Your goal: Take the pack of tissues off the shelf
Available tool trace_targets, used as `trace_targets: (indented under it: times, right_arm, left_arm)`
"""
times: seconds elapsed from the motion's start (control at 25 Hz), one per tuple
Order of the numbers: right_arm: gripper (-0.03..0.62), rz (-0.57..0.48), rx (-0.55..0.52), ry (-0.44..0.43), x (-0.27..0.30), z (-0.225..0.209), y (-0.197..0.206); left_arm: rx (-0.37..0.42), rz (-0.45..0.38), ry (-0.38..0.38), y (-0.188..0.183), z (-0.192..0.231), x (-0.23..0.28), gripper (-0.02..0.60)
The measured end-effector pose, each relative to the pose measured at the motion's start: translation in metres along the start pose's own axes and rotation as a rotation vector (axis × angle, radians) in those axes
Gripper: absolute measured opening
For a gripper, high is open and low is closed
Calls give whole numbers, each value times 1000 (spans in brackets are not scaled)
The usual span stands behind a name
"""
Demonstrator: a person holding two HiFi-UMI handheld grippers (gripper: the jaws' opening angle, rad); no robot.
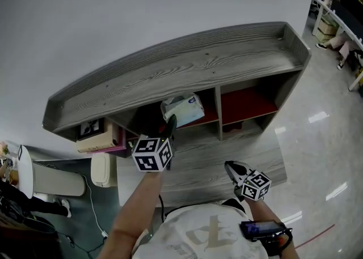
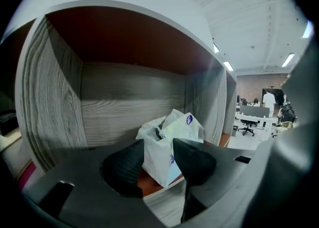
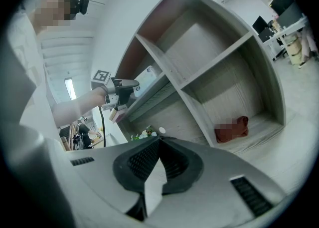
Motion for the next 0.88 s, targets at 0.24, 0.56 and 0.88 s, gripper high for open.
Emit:
trace_targets:
  times: [0.24,0.56,0.88]
  right_arm:
    - [6,8,3,-18,1,-8,-2]
    - [6,23,3,-45,6,-11,-3]
    - [5,35,-2,-61,9,-13,-1]
  left_arm:
    - [-8,2,-3,3,-2,1,111]
    - [-6,-6,-19,6,-3,-2,11]
    - [-6,-56,-8,5,-6,-10,8]
Point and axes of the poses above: the fingertips, and each gripper's own axes: x forward along the fingers, z to its left, y out of its underside, the point moved 7 cm from there along -x, backward along the fingers, and after that the axes turned 3 degrees about z, right-handed, at the moved point
